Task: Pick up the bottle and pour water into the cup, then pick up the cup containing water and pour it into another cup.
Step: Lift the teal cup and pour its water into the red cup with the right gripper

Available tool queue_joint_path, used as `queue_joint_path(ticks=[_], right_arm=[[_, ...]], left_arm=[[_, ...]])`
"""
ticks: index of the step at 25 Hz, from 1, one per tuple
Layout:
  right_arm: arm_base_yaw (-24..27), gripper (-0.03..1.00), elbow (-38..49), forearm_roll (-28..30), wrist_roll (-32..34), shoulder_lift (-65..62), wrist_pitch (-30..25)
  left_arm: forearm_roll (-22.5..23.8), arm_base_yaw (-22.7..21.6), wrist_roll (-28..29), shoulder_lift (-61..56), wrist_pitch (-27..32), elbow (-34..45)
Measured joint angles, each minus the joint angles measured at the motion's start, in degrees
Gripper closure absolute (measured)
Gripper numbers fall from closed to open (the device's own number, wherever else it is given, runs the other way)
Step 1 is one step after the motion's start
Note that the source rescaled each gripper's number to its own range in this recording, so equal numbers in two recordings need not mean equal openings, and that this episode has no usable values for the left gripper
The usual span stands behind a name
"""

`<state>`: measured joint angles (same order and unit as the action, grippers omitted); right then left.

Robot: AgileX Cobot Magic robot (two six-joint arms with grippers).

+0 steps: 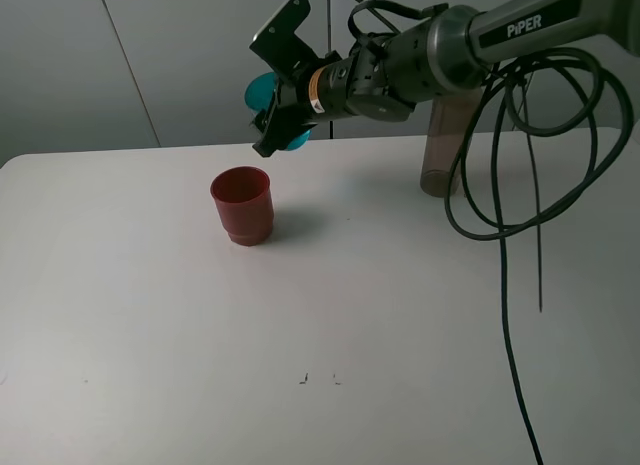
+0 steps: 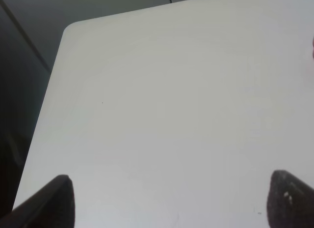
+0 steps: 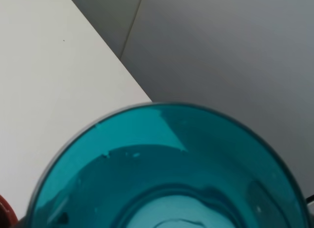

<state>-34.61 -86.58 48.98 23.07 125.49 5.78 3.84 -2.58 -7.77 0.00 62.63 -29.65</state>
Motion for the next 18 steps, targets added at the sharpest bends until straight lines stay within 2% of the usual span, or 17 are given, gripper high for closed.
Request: queue_joint_path(ticks=[18], right_arm=[[0.00, 0.88, -0.66, -0.03, -6.69, 0.56, -0.11]], left_arm=[[0.00, 0.00, 0.00, 0.00, 0.00, 0.00]])
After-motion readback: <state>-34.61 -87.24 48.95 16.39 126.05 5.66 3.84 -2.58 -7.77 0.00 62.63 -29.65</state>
